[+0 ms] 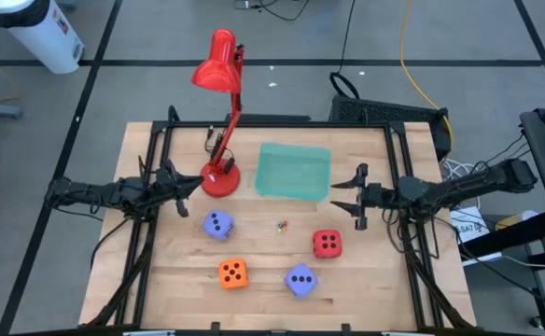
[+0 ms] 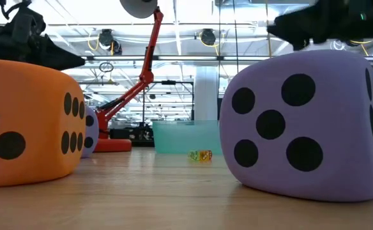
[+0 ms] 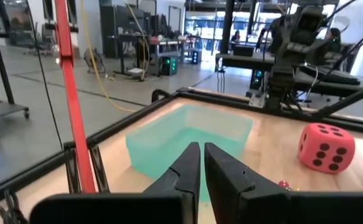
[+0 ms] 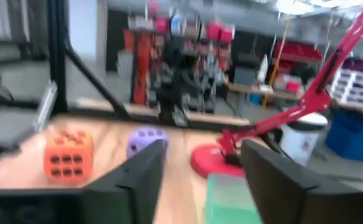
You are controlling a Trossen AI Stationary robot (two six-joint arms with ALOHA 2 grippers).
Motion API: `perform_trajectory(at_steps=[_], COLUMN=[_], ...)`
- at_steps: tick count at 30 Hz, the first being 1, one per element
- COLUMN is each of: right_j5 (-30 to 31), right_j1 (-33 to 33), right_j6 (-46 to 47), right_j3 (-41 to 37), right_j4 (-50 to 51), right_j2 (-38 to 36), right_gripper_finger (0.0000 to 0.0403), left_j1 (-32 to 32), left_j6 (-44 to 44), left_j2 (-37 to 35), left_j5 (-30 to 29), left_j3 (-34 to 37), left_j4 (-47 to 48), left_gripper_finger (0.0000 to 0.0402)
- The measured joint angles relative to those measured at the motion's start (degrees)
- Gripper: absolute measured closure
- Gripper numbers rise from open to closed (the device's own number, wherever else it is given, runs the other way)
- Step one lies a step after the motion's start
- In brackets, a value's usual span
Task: Pick & Place Dice
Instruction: Put the large red die into the blue bin
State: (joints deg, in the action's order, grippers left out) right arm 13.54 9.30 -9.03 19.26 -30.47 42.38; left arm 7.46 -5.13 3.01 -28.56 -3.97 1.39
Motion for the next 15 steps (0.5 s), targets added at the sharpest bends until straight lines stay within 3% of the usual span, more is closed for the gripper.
perform_trajectory(at_steps=[4,9,13,15], right_j5=[9.07,16.54,17.67,15.36], right_j1=[3.59,8.07,11.64,13.03], right_j6=[-1.34,4.94,12.54,15.99], right_j3=[13.42,27.61,36.0,38.19], right_j4=[18.82,39.78,55.17,59.54], right_j2=[5.85,13.42,18.58,20.69], right_gripper_finger=[0.0113,0.0042,0.0009,0.0006], left_j1=[0.0,0.0,0.0,0.0], left_j6=[-1.65,-2.11,-1.91,-1.65], left_j2=[0.0,0.0,0.0,0.0], left_j5=[0.01,0.02,0.0,0.0], left_j3=[0.0,0.0,0.0,0.0], left_j4=[0.64,0.63,0.61,0.58], left_gripper_finger=[0.0371,0.0371,0.0371,0.0371])
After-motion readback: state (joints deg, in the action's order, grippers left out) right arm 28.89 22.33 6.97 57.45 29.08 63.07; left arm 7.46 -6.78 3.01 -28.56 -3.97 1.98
